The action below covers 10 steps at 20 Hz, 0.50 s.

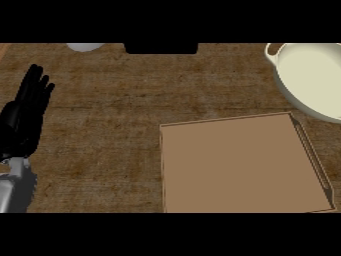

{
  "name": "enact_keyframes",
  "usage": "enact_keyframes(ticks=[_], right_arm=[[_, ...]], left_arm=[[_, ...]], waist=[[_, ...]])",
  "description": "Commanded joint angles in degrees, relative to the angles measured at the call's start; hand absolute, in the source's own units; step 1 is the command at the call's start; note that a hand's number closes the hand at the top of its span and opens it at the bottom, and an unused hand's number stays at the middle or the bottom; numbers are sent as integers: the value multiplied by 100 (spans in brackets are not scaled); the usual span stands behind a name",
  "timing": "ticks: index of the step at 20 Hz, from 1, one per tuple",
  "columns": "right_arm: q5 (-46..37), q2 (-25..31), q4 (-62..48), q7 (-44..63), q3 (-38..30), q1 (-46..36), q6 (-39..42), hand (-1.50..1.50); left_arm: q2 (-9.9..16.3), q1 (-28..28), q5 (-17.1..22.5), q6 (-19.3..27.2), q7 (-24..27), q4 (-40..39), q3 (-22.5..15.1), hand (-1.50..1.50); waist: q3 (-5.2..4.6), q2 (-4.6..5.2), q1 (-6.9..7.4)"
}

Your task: Pick the bell pepper from the tray and place it in the pot

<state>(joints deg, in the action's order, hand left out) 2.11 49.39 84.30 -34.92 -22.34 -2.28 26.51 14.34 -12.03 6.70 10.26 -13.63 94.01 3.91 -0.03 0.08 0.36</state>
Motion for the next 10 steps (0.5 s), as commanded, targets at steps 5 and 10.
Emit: enact_keyframes(ticks=[5, 10], right_arm=[[-267, 154, -2149, 301, 488, -1979, 353, 150], [-631, -393, -3436, -263, 751, -2577, 124, 150]], left_arm=[[-24, -70, -107, -119, 31, -63, -17, 0], [-86, -356, -7, -146, 16, -257, 60, 0]], waist=[[6, 24, 105], [13, 55, 142]])
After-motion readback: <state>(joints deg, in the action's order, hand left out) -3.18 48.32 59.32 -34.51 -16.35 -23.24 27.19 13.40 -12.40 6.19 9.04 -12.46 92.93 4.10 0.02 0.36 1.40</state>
